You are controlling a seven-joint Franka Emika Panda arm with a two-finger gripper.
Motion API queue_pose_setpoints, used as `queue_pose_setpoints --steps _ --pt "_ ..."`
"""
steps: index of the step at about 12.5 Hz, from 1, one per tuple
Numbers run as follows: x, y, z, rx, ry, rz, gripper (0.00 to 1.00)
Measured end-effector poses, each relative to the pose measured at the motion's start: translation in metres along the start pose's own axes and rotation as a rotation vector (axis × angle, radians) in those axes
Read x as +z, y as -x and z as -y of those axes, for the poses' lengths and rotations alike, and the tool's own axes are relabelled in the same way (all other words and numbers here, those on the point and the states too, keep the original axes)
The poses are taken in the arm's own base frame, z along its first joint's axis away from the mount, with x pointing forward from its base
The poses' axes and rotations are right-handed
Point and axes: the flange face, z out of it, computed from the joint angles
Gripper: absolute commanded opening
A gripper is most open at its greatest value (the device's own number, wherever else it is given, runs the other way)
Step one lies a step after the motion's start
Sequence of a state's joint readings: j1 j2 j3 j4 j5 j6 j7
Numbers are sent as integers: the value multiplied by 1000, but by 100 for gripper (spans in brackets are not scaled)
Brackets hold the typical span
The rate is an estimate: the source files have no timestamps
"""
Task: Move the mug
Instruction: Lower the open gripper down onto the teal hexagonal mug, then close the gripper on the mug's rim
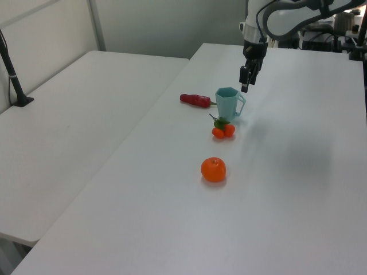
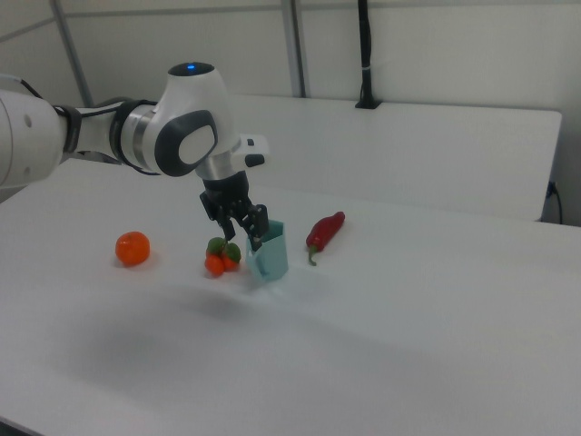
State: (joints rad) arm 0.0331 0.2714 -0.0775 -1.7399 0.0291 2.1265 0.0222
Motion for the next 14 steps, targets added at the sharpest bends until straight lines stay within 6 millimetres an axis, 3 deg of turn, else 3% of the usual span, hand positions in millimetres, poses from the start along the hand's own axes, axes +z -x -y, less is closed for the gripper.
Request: queue_pose_setpoints --steps 7,14 --pt "39 -1 -11 -40 8 -39 69" --pt "50 -1 -3 -57 5 -33 70"
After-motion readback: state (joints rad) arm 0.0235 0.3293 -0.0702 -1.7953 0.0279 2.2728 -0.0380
